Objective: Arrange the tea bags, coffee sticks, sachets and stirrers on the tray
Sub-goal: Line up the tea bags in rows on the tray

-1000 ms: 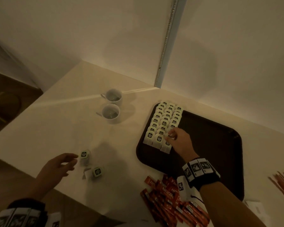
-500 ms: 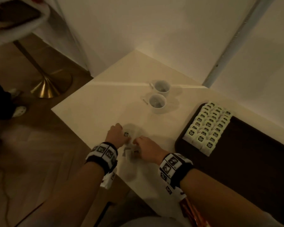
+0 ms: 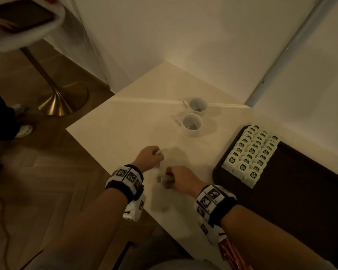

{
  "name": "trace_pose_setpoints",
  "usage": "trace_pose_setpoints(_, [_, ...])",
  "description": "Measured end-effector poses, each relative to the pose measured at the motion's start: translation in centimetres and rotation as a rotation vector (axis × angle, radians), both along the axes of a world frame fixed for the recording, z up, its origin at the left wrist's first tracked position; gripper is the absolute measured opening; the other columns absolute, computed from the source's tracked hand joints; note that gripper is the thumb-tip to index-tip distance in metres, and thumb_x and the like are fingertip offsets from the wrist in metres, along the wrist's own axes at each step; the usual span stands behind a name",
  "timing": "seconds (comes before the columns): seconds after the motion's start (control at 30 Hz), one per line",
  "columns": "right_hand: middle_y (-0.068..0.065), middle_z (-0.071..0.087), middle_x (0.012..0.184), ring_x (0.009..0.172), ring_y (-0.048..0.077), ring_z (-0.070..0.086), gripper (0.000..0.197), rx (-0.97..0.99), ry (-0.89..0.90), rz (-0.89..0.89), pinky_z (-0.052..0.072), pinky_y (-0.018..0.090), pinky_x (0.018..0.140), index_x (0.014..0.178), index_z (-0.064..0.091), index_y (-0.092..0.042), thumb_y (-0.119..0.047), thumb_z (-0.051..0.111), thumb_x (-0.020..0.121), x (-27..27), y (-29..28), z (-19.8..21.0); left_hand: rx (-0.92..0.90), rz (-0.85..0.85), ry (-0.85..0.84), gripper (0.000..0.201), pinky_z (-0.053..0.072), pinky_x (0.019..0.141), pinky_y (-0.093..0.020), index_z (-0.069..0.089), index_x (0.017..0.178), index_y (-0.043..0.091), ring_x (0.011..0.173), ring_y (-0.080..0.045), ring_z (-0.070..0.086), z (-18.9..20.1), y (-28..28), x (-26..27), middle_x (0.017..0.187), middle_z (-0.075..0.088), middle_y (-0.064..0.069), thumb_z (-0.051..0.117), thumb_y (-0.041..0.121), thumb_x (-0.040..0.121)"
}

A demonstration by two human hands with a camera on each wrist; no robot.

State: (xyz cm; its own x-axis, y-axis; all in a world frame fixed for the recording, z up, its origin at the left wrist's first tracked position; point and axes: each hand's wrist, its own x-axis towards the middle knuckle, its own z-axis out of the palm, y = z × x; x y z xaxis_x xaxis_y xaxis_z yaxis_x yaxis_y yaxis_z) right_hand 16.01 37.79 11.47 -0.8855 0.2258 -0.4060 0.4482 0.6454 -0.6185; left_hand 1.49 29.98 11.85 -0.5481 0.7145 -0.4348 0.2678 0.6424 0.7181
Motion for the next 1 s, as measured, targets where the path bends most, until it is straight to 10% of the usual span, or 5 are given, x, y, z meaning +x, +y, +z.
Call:
trace_pose_setpoints(0.13, [0.002,0.061,0.078,0.061,0.014,0.055,0.023,-0.155,0.106,-0.148,0.046,0.021,0.045,0.088,0.06,-0.015,-0.016,0.078,0.074,0.8,3.9,6.1,0.298,0.24,-0.645,0.012,0.05,0.066,-0.035,0.044,0.095,0.01,0.072,-0.027,0.059,4.2,1.6,1.0,0.083,0.06,-0.012,0.035,0.001,0.093])
trace_pose_setpoints(0.3, [0.003,0.067,0.079,0.054,0.005,0.056,0.036,-0.085,0.15,-0.101,0.046,0.024,0.046,0.091,0.06,-0.018,-0.018,0.084,0.065,2.1,8.6,13.8,0.231,-0.11,-1.096,0.043,0.056,0.067,-0.034,0.058,0.119,0.007,0.083,-0.03,0.067,8.7,4.8,3.6,0.103,0.065,-0.017,0.041,0.038,0.095])
trace_pose_setpoints(0.43, [-0.004,0.066,0.084,0.074,0.012,0.061,0.042,0.043,0.158,-0.134,0.049,0.027,0.067,0.09,0.061,-0.024,-0.025,0.088,0.058,3.9,11.4,16.3,0.232,-0.297,-1.107,0.066,0.057,0.066,-0.029,0.063,0.108,0.013,0.082,-0.025,0.069,10.7,7.8,6.4,0.099,0.071,-0.012,0.031,0.065,0.085])
trace_pose_setpoints(1.0, [-0.013,0.063,0.07,0.061,-0.005,0.054,0.006,0.24,0.706,-0.586,0.042,0.007,0.064,0.084,0.07,-0.018,-0.021,0.073,0.079,11.0,16.4,25.2,0.806,-0.163,-0.89,0.022,0.048,0.057,-0.02,0.059,0.092,0.011,0.059,-0.011,0.056,15.3,16.1,12.9,0.083,0.062,-0.006,0.067,0.016,0.073])
